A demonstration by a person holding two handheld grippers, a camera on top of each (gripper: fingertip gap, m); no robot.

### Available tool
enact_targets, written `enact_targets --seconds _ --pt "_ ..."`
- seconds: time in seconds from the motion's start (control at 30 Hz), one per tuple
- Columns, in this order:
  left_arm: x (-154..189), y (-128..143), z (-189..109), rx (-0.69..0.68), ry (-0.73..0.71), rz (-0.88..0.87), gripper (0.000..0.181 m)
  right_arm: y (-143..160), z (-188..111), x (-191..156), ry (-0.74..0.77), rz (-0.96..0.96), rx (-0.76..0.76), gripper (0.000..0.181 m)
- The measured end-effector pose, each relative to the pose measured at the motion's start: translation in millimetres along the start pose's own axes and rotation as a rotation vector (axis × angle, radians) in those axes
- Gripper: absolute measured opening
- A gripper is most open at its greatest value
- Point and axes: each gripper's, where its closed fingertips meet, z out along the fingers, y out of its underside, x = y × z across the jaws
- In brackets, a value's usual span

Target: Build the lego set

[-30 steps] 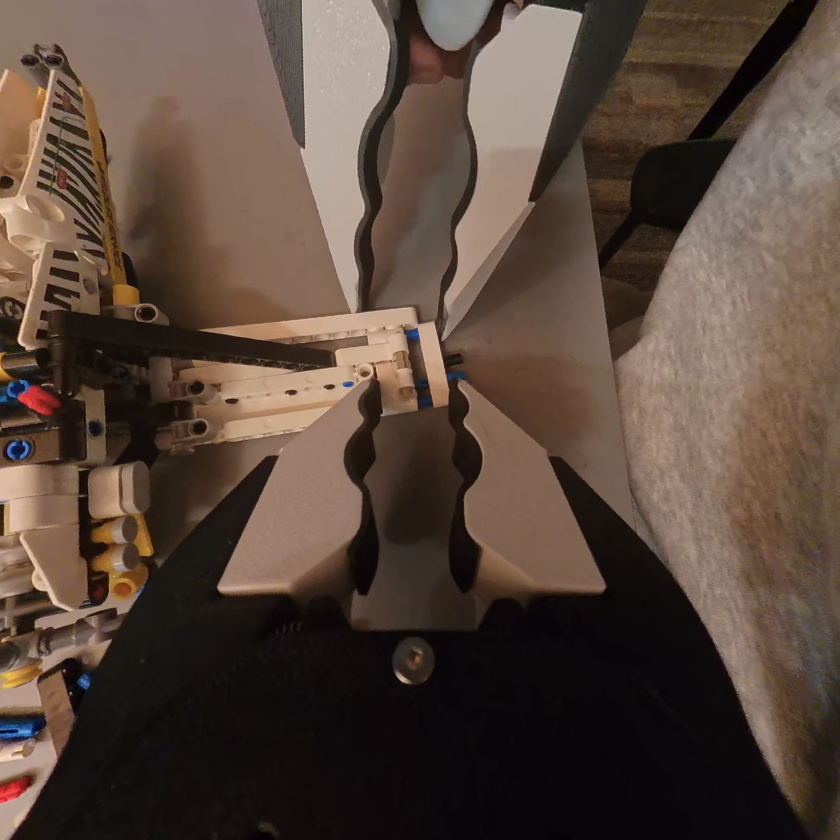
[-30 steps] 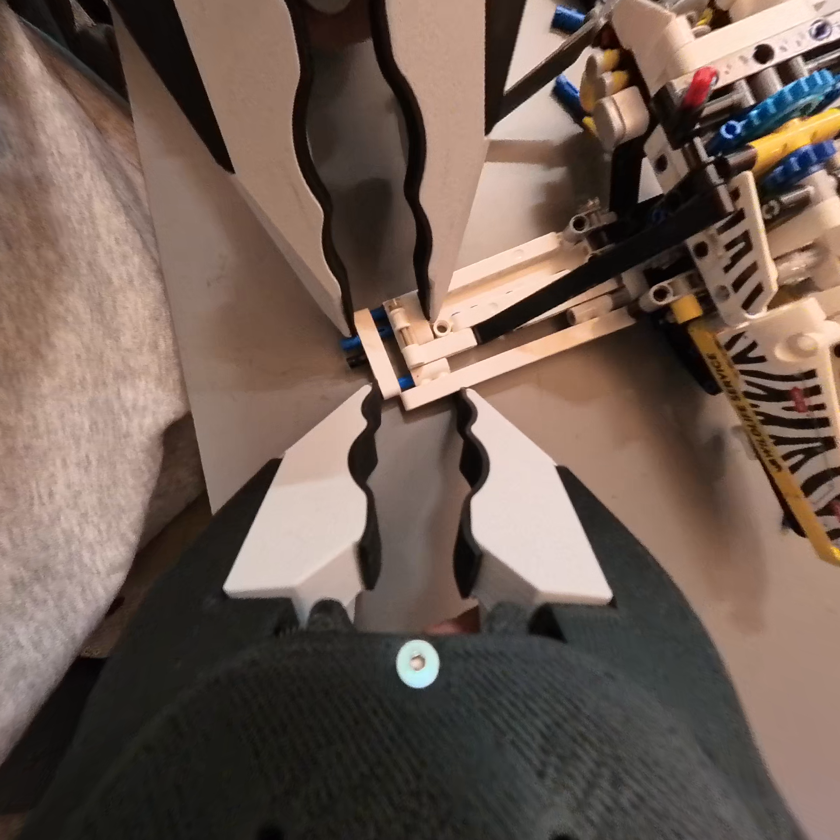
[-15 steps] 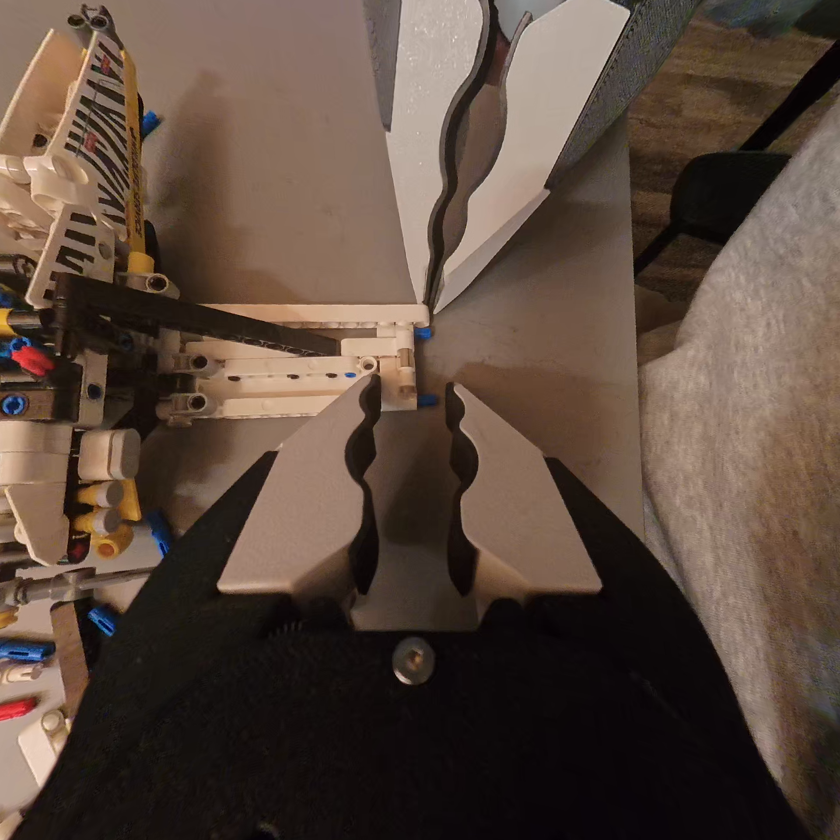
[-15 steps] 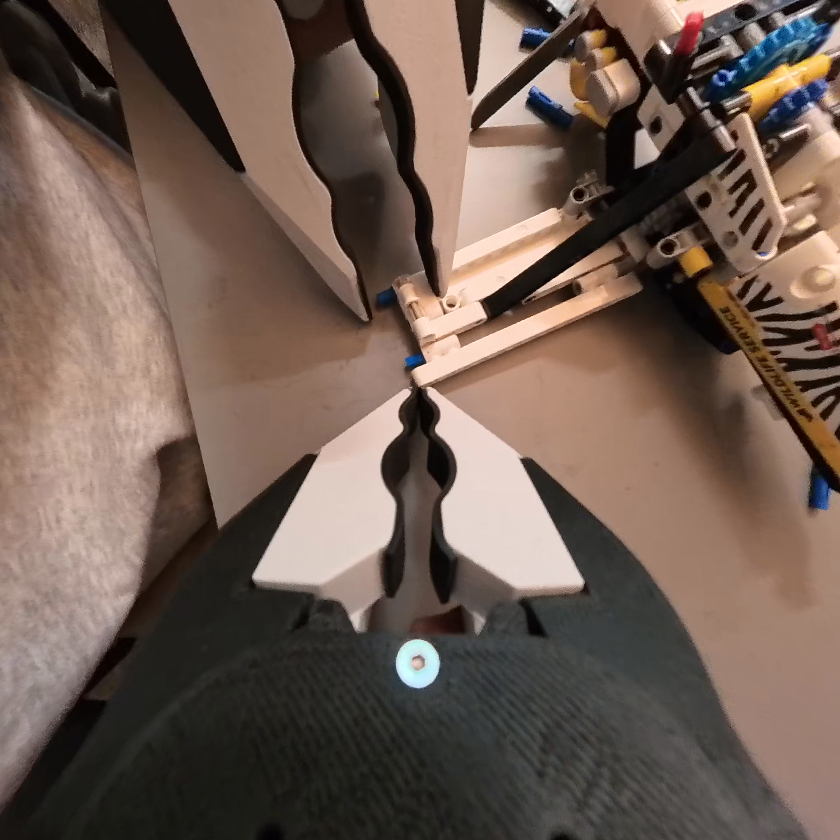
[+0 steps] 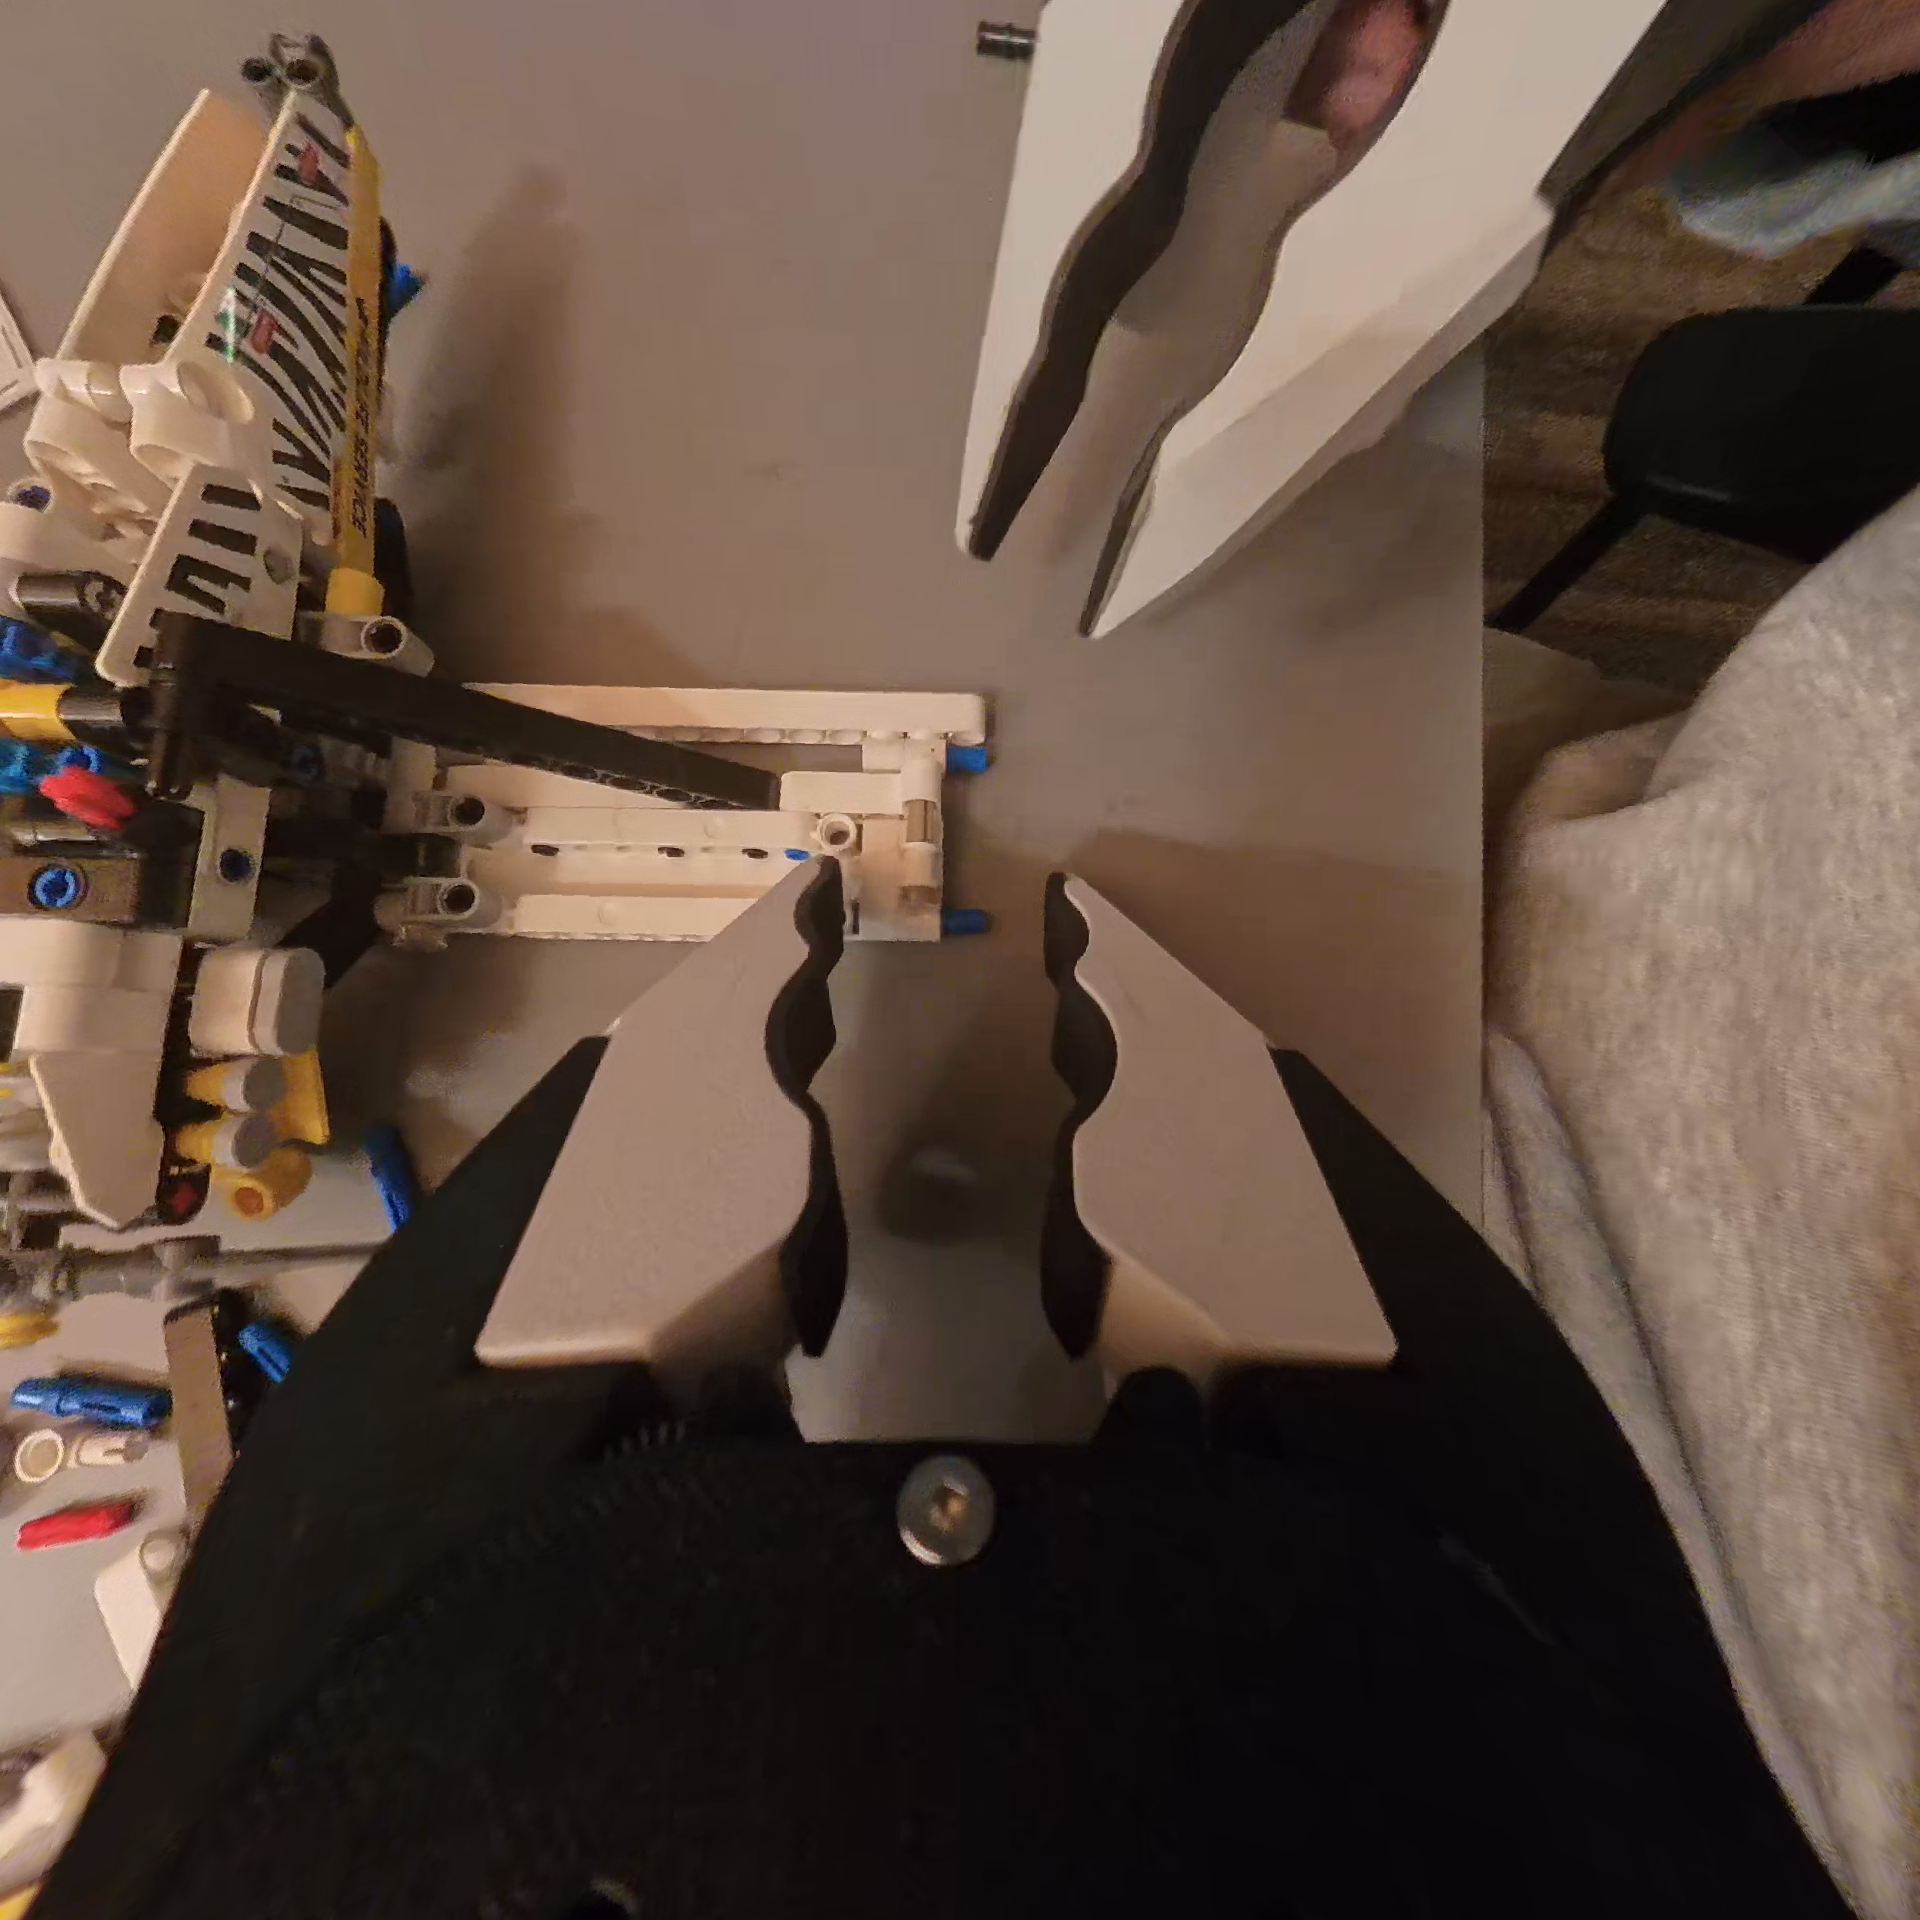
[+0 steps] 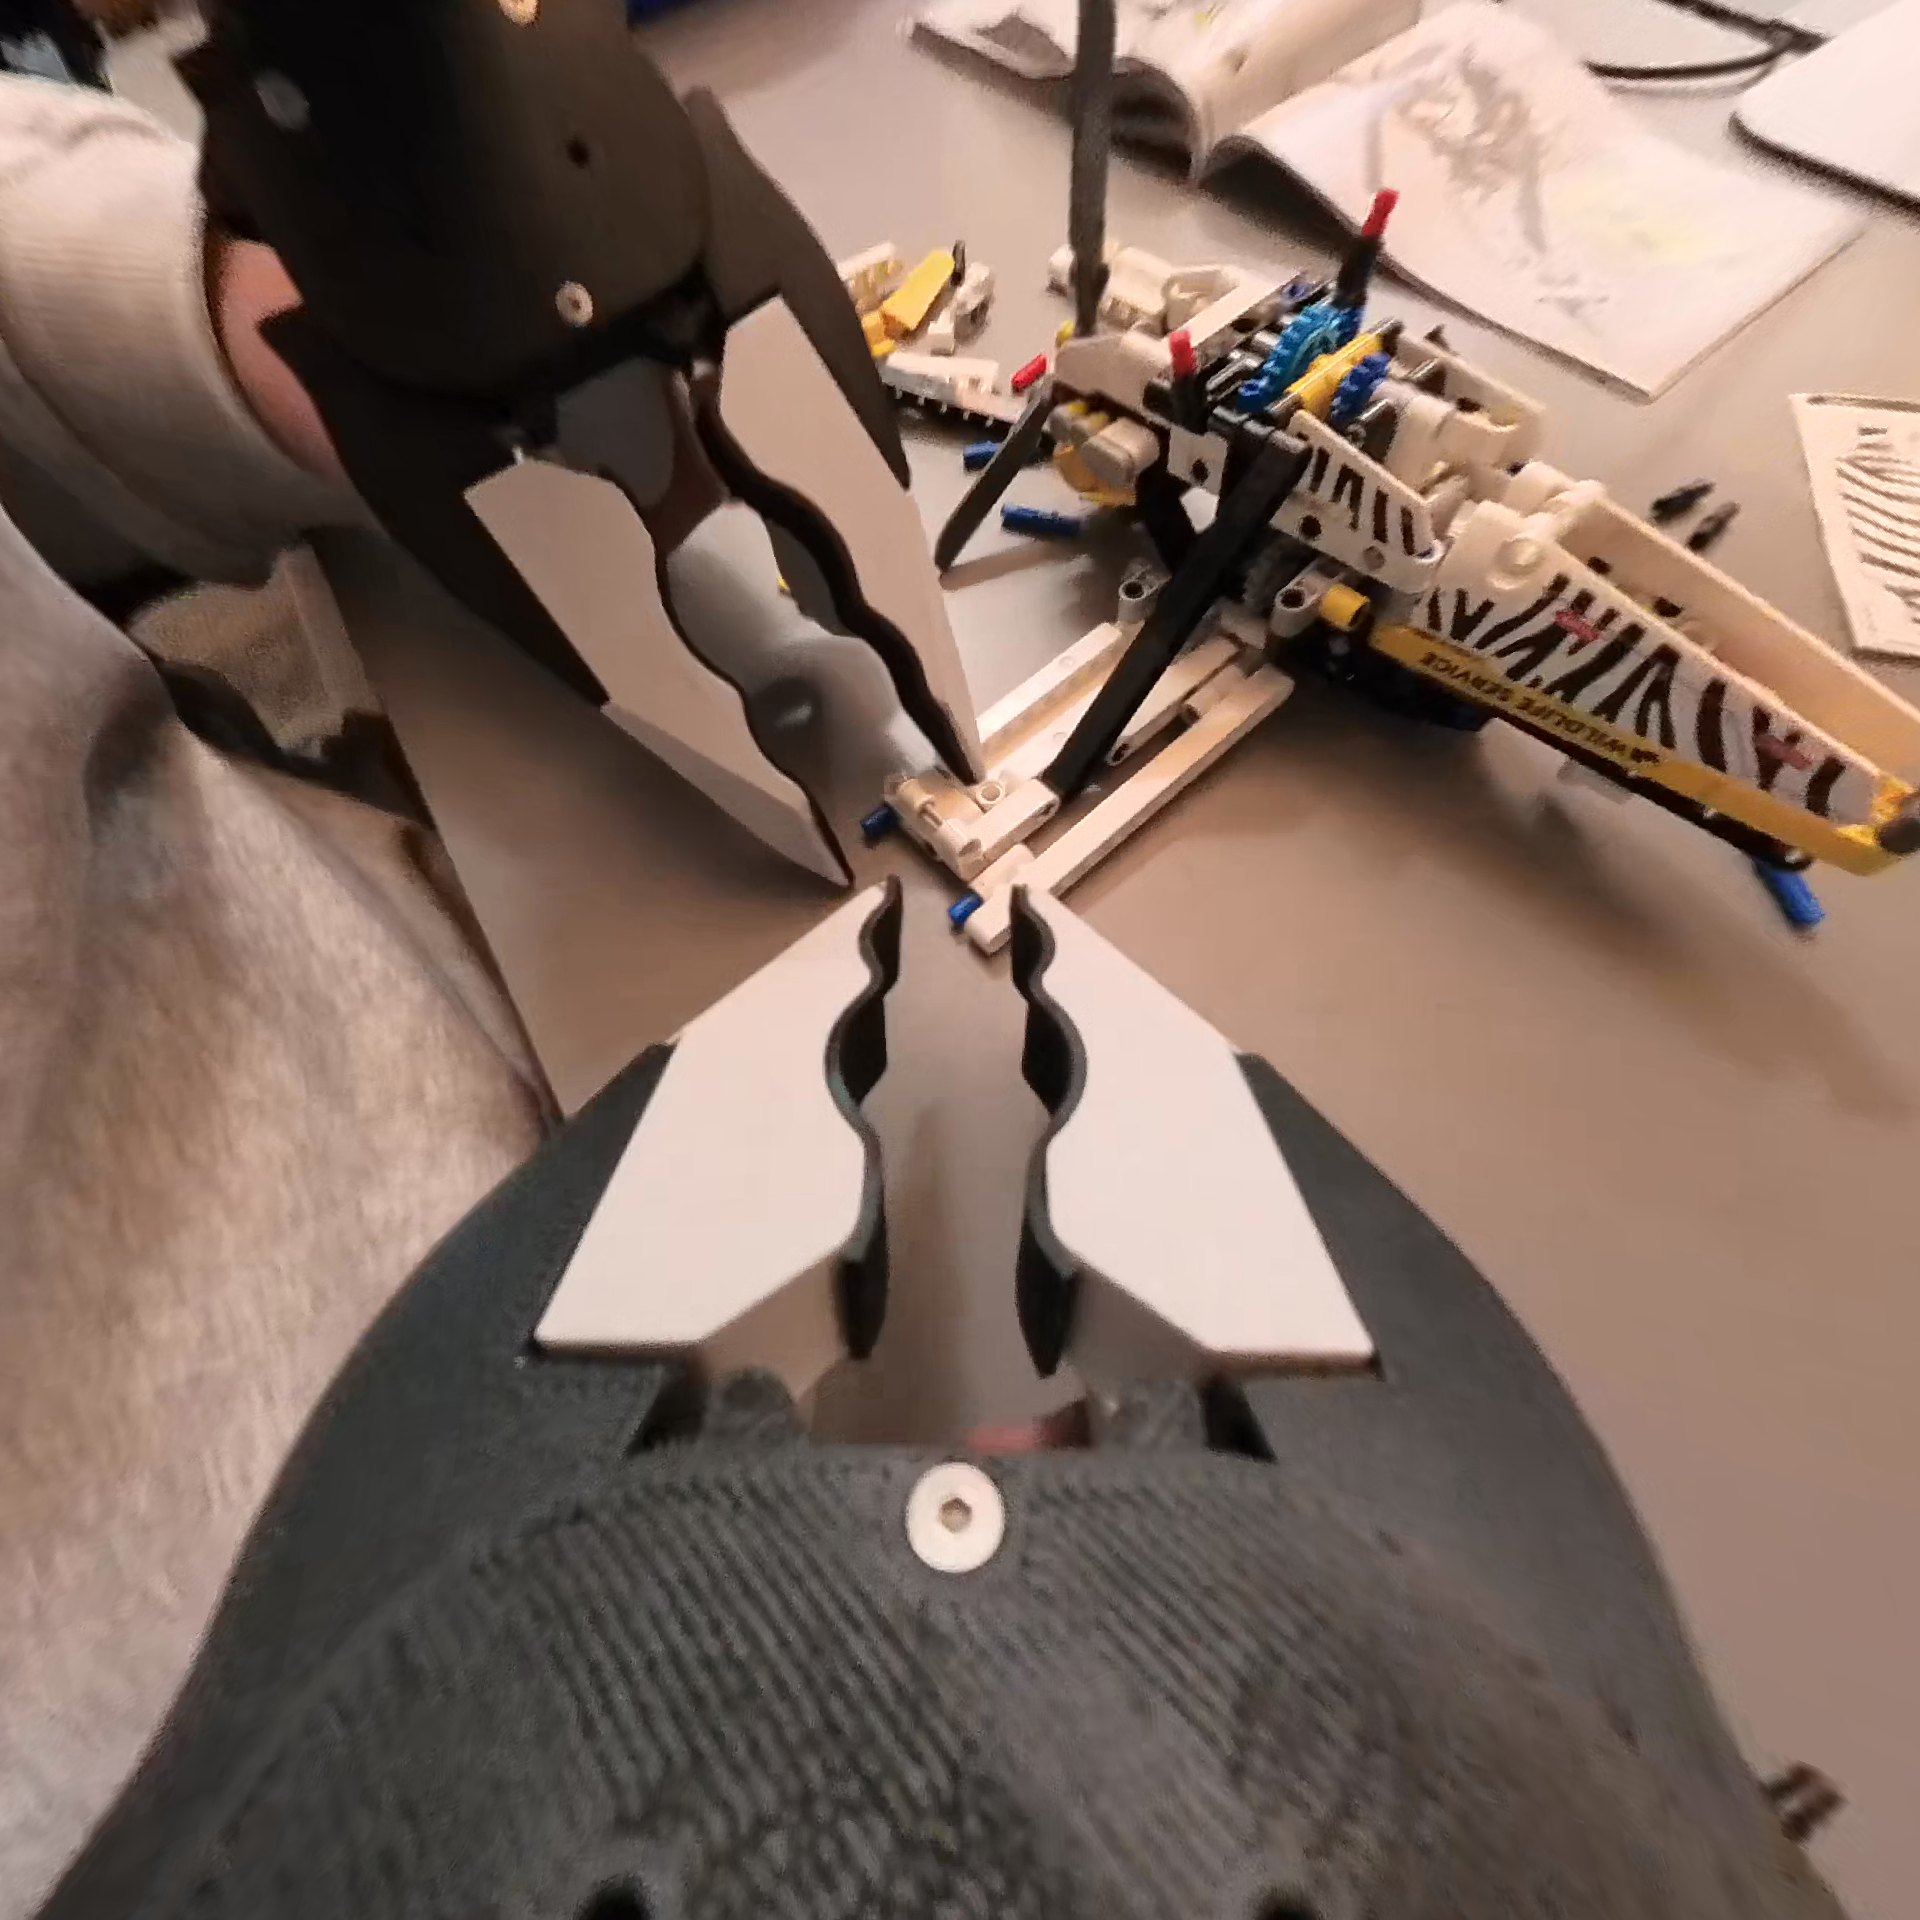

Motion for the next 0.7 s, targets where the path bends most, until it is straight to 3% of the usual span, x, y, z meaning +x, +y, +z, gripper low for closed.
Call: enact_targets --seconds 0.37,0.57,0.7 --pt "-4.5 -24.0 -39.7 0.142 -0.155 -0.152 0.046 -23.2 -46.7 -9.3 0.102 0.134 0.377 0.025" --pt "23.4 -45.3 -53.8 0.206 -0.174 -0.168 0.046 -26.7 -89.4 -20.7 0.113 0.239 0.576 0.031" --pt "55.0 -52.5 -50.8 0.229 -0.146 -0.167 0.046 -15.9 -116.4 -32.3 0.203 0.236 0.586 0.039"
